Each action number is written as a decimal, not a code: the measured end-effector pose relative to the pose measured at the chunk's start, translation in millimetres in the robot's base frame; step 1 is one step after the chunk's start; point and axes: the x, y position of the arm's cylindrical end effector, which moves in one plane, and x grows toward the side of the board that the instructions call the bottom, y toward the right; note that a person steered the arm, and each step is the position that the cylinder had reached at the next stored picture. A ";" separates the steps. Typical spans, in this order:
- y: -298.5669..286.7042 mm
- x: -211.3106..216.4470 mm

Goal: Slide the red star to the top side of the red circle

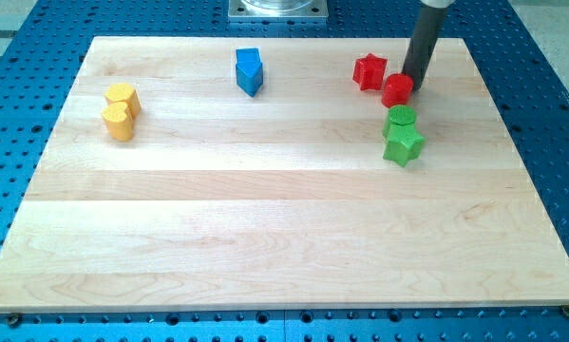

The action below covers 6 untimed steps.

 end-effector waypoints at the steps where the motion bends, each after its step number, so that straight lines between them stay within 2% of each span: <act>1: 6.0 5.5; 2: 19.2 -2.7; 3: 2.1 -71.0; 4: -58.4 -90.8; 5: -98.6 -72.3; 6: -98.8 -41.2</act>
